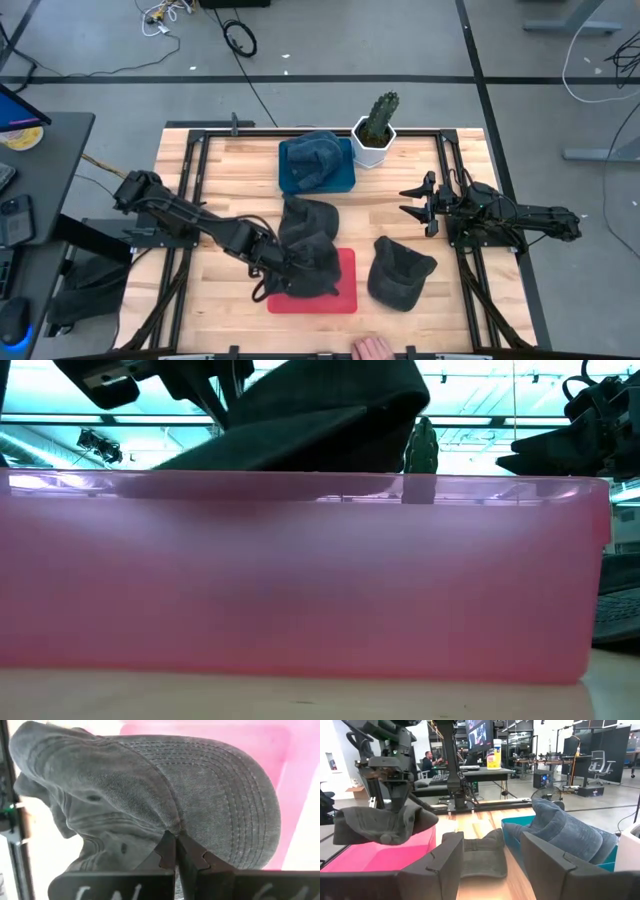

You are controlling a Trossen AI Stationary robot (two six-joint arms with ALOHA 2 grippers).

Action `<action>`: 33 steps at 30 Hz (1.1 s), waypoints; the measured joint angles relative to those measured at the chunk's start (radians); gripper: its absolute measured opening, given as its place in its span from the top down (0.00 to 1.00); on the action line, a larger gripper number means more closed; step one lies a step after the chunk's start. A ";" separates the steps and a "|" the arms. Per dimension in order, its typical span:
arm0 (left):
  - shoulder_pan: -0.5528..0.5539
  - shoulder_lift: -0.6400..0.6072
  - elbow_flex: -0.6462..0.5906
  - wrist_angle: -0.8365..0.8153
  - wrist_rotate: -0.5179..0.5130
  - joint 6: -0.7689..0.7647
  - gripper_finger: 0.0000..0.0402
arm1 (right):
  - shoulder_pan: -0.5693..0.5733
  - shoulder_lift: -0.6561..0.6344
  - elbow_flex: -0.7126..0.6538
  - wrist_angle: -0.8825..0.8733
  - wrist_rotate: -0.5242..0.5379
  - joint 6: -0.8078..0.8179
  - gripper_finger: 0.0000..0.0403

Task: Pick & Place hat
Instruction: Put the top left black cap into the pink bin

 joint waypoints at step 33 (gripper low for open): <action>-0.043 0.131 -0.001 -0.012 0.149 -0.060 0.99 | 0.000 0.000 0.000 0.000 0.000 0.000 0.51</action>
